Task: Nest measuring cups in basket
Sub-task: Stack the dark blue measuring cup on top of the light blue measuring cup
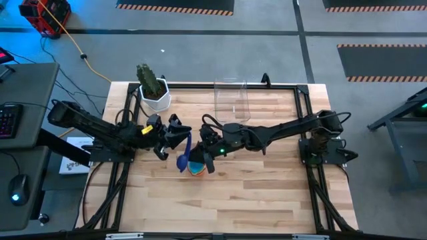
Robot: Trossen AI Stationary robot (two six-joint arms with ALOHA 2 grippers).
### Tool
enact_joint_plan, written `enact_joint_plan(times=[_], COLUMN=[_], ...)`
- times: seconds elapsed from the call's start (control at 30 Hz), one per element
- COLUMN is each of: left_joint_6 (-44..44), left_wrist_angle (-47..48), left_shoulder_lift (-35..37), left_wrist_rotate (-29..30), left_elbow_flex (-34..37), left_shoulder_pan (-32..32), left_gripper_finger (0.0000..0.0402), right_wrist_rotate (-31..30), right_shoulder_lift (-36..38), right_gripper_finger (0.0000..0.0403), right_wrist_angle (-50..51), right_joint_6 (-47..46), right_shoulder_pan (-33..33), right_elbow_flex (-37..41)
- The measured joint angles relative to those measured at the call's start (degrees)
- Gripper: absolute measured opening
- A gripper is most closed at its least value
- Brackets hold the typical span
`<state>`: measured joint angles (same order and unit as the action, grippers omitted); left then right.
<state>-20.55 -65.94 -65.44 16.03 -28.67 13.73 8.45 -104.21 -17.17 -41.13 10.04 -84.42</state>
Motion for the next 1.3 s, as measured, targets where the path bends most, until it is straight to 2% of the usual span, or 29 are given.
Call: enact_joint_plan(times=[0.23, 0.43, 0.57, 0.7, 0.87, 1.0, 1.3], left_joint_6=[-1.1, 1.0, 1.6, 1.4, 3.9, 7.4, 8.8], left_wrist_angle=[15.3, 28.2, 37.8, 45.4, 50.3, 51.3, 51.5], left_shoulder_lift=[5.6, 11.4, 13.1, 14.2, 15.5, 17.5, 21.6], left_wrist_rotate=[-0.9, -0.2, 0.1, 3.3, 8.7, 11.6, 12.1], left_elbow_flex=[0.0, 0.0, 0.0, 0.0, 0.0, 0.0, 0.0], left_shoulder_pan=[-1.4, -2.2, -2.7, -2.9, -2.9, -2.9, -2.9], left_gripper_finger=[0.0162, 0.0168, 0.0168, 0.0168, 0.0168, 0.0168, 0.0168], right_wrist_rotate=[0.4, -2.0, -3.6, -5.9, -5.3, -0.4, 4.3], right_shoulder_lift=[1.4, 2.6, 2.1, 1.6, 0.1, -3.7, -5.6], right_gripper_finger=[0.0002, 0.0001, 0.0, 0.0, 0.0, 0.0, 0.0], right_wrist_angle=[12.2, 21.6, 27.9, 32.4, 35.8, 36.0, 36.8], right_joint_6=[2.5, 4.7, 3.0, 0.9, -4.4, -10.3, -15.5], right_shoulder_pan=[-0.4, -1.1, -1.8, -1.8, -1.8, -1.6, -2.5], right_elbow_flex=[0.0, 0.0, 0.0, 0.1, 0.0, 0.1, 0.1])
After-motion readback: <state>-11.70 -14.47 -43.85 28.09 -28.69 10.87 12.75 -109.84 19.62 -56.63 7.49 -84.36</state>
